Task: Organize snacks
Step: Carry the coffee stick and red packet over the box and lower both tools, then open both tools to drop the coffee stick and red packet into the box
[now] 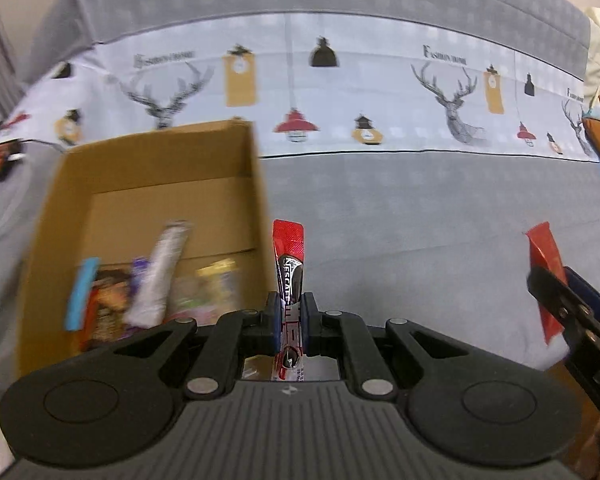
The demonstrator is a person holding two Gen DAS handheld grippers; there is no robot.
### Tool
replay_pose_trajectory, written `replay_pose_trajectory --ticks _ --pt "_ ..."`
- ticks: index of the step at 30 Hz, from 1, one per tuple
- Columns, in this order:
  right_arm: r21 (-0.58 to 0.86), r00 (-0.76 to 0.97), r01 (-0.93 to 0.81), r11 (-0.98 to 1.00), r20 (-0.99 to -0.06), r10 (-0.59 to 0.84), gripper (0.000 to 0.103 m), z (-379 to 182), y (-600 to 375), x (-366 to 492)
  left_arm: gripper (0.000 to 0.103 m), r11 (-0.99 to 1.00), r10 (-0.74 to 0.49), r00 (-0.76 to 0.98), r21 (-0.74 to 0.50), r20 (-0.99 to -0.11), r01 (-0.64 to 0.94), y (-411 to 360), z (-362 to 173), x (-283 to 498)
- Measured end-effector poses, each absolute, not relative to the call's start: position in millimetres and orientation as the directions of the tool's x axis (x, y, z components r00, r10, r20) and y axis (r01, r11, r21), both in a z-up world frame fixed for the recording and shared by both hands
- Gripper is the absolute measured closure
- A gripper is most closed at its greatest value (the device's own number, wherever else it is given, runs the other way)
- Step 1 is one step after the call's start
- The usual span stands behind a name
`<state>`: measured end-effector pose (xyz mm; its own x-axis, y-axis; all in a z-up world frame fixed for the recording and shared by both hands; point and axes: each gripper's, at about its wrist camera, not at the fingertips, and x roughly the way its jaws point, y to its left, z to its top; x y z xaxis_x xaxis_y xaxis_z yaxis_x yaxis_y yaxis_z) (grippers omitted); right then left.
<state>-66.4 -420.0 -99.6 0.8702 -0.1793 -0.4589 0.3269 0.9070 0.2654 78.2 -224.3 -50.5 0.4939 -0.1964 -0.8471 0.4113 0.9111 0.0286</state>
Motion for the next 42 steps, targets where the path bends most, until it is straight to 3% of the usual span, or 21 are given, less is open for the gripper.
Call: replay_pose_trajectory --ticks 17,24,42 --pt "0.238 0.832 0.014 0.971 -0.541 0.121 0.056 -74.3 -242.0 -101.0 0.093 0.966 -0.135 0.565 0.017 -0.814 0.256 -46.5 -29.5 19.9" --pt "0.171 0.817 -0.067 0.983 -0.556 0.152 0.056 -67.8 -205.9 -92.1 0.093 0.972 -0.14 0.571 -0.003 -0.809 0.234 -29.5 -30.9 27.4" --pt "0.149 0.802 -0.061 0.987 -0.581 0.137 0.056 -77.6 -199.9 -11.3 0.093 0.966 -0.133 0.576 0.025 -0.806 0.259 -43.1 -42.4 100.3"
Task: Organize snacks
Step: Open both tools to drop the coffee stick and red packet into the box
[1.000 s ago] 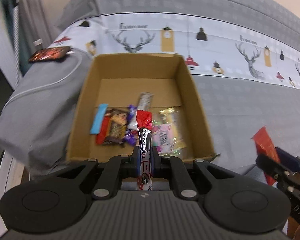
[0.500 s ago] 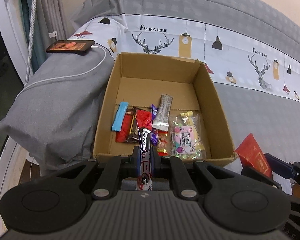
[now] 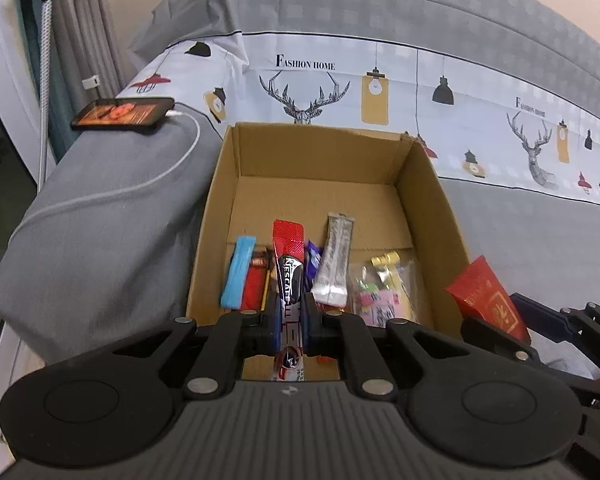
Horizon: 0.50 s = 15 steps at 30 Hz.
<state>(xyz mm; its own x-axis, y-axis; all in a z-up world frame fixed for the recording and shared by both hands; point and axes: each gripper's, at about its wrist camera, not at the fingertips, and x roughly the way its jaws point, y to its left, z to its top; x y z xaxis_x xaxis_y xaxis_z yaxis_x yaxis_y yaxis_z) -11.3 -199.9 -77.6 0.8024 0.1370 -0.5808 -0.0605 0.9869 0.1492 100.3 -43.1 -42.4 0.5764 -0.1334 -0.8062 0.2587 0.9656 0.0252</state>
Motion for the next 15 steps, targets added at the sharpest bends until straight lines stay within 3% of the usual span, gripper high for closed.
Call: replay_pose_trajectory --ticks 11,13,14,15 --pt "0.159 0.787 -0.027 0.987 -0.606 0.119 0.055 -102.1 -211.3 63.1 0.091 0.962 -0.115 0.534 0.041 -0.838 0.271 -62.3 -75.4 171.2" --pt "0.16 0.787 -0.017 0.987 -0.607 0.112 0.051 -106.7 -214.1 74.1 0.069 0.962 -0.113 0.53 0.041 -0.84 0.271 -63.9 -80.3 180.4" --pt "0.161 0.784 -0.012 0.987 -0.611 0.109 0.051 -108.5 -215.5 79.2 0.031 0.962 -0.1 0.532 0.054 -0.841 0.266 -65.1 -81.8 184.0" --pt "0.165 0.781 -0.008 0.986 -0.614 0.109 0.044 -110.7 -217.6 84.6 0.0 0.964 -0.082 0.542 0.071 -0.836 0.256 -65.6 -82.6 187.0"
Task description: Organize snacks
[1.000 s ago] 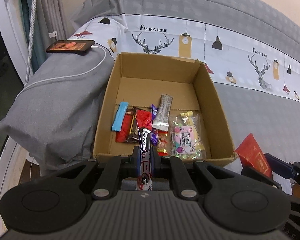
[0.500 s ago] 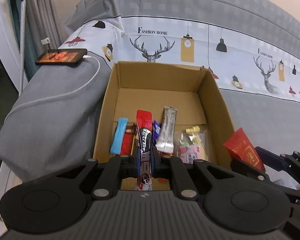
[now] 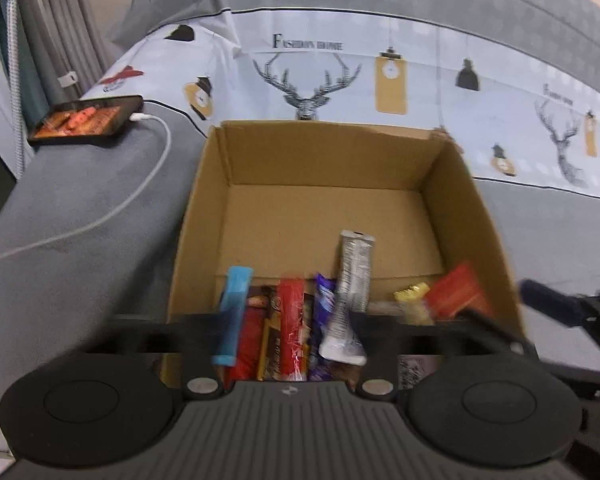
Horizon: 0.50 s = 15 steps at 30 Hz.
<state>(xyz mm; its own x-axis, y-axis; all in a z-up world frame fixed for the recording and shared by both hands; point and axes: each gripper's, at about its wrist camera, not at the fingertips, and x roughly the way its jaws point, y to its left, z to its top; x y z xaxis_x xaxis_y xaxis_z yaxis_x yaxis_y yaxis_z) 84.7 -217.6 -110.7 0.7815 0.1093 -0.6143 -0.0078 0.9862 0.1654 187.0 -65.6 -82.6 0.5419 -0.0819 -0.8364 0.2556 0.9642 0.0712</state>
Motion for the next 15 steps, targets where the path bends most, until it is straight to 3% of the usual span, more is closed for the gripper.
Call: replay_pose_trajectory --ticks 1,3,8,15 --pt "0.17 0.777 -0.009 0.985 -0.619 0.114 0.028 -112.6 -218.9 87.7 0.001 0.965 -0.072 0.563 0.084 -0.824 0.247 -65.0 -82.1 187.4" --pt "0.157 0.765 0.001 0.988 -0.636 0.1 0.015 -115.8 -221.6 94.2 0.0 0.959 -0.065 0.581 0.11 -0.812 0.262 -63.9 -80.5 186.0" --pt "0.151 0.743 0.03 0.988 -0.664 0.079 0.005 -116.0 -223.5 84.5 0.0 0.959 -0.024 0.565 0.14 -0.825 0.245 -56.3 -83.5 169.5" --pt "0.145 0.735 0.054 0.988 -0.675 0.059 0.001 -108.2 -202.2 33.2 0.0 0.969 -0.048 0.554 0.096 -0.831 0.228 -38.1 -75.2 118.8"
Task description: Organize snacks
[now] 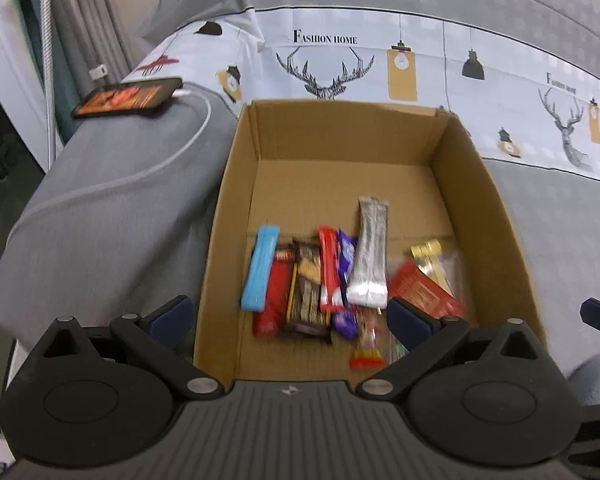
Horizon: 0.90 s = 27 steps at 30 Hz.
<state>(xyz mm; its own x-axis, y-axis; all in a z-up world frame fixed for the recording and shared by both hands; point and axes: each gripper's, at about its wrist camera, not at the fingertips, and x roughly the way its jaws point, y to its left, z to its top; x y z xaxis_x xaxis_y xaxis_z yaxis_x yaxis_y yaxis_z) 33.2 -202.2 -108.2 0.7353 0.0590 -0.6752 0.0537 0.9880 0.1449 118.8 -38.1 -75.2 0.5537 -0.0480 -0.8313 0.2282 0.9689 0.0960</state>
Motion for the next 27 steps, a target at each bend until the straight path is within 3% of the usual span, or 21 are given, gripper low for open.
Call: replay_pose_trajectory --ticks 13,20,27 --pt "0.051 0.788 0.018 0.999 -0.615 0.017 0.0 -95.1 -168.5 -52.8 0.0 0.972 -0.035 0.599 0.111 -0.8 0.206 -16.4 -60.5 32.8" --pt "0.044 0.822 0.014 0.999 -0.569 0.014 0.0 -84.4 -168.4 -75.1 0.0 0.963 0.031 0.611 0.187 -0.791 0.193 -22.2 -57.0 12.1" --pt "0.061 0.852 0.021 0.998 -0.523 0.014 0.0 -74.8 -174.2 -89.6 0.0 0.971 -0.033 0.639 0.126 -0.768 0.201 -15.6 -42.5 -0.5"
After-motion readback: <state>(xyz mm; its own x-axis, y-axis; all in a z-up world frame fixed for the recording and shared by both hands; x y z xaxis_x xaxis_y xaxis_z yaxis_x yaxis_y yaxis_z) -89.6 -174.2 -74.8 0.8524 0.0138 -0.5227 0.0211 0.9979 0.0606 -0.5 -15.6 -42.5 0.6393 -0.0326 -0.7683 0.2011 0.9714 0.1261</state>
